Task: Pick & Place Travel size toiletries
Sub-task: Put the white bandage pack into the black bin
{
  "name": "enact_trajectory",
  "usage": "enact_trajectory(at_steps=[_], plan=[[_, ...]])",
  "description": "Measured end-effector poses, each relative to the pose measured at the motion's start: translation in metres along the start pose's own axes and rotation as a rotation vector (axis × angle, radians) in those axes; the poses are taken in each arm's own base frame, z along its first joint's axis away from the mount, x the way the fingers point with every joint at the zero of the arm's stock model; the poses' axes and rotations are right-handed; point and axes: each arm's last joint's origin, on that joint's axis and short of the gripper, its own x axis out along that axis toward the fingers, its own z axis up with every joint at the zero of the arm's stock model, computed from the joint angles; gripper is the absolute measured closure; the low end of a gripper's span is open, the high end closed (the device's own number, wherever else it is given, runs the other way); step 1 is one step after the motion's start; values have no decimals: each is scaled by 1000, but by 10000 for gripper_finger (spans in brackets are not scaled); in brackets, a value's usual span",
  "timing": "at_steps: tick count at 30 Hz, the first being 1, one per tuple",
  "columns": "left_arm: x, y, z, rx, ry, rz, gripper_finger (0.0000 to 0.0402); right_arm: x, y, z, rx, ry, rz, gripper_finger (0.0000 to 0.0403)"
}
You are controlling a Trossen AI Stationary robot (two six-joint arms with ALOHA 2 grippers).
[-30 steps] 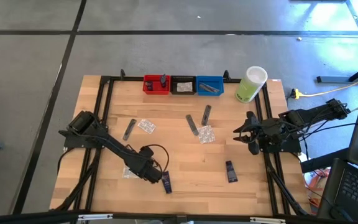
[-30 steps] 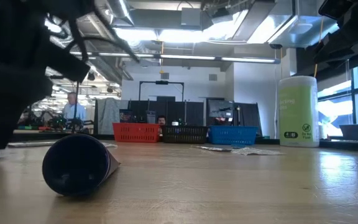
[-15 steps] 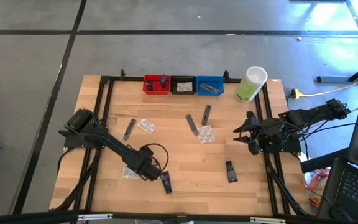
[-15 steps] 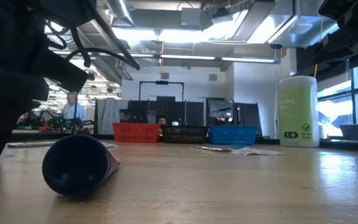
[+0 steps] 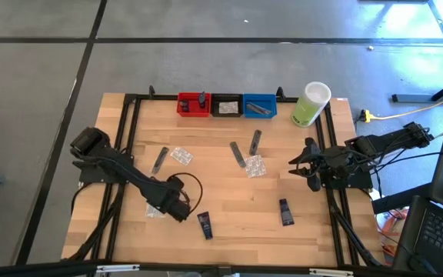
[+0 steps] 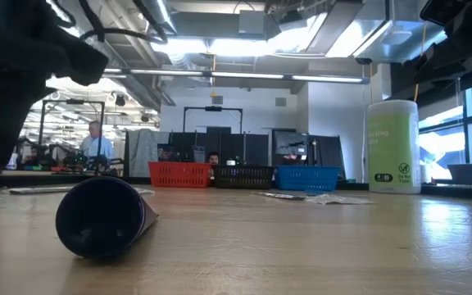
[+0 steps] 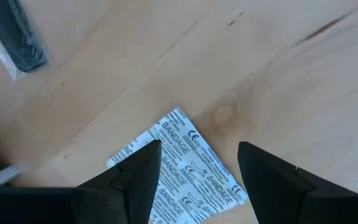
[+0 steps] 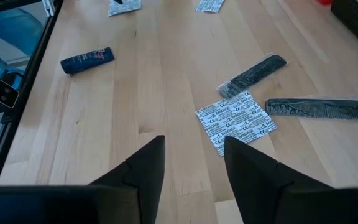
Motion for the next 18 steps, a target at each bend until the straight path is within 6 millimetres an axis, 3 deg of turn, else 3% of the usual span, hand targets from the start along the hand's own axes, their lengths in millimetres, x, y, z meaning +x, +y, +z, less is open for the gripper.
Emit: enact_trajectory(at_steps=[9,18], plan=[[7,-6,-7,-27,-33,10,190,0,0,0,0,0,0,253],[29,-1,-10,-36,12,96,190,0,0,0,0,0,0,267]])
